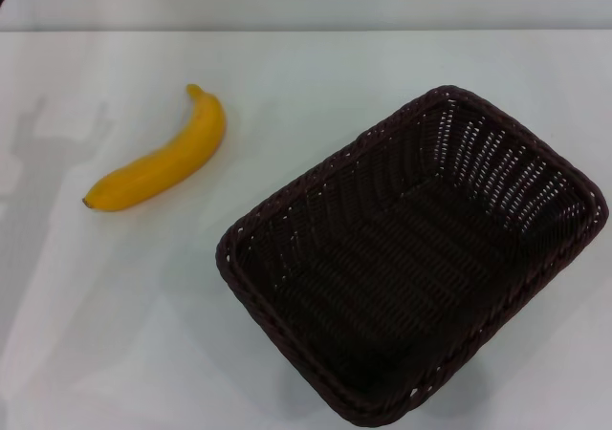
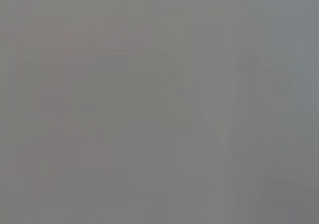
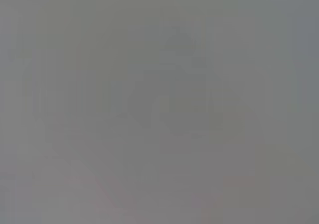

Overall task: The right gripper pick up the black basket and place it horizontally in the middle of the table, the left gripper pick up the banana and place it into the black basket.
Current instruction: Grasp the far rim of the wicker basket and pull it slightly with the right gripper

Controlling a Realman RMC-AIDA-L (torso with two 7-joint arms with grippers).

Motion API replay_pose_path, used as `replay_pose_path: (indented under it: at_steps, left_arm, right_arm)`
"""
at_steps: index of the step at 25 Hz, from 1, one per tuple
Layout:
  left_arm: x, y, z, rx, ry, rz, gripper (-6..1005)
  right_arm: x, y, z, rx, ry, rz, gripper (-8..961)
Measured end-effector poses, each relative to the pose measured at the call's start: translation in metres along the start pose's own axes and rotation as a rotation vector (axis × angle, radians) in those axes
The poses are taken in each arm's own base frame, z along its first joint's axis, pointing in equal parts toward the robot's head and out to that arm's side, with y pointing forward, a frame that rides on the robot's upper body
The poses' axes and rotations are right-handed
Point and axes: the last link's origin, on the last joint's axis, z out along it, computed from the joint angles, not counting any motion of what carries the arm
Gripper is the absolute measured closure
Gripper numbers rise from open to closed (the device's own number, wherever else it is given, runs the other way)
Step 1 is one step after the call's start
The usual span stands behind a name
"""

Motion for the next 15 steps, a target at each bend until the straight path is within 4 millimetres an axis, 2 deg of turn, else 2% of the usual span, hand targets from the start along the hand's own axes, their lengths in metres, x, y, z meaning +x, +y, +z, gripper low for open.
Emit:
replay_pose_path:
  at_steps: [15]
  left_arm:
    - [0.0023,0.0004,-0.0074,0.005,0.019,-0.015,123]
  right_arm:
    - [-0.0013,0.0044,0.0012,-0.007,-0.014,0.026,82]
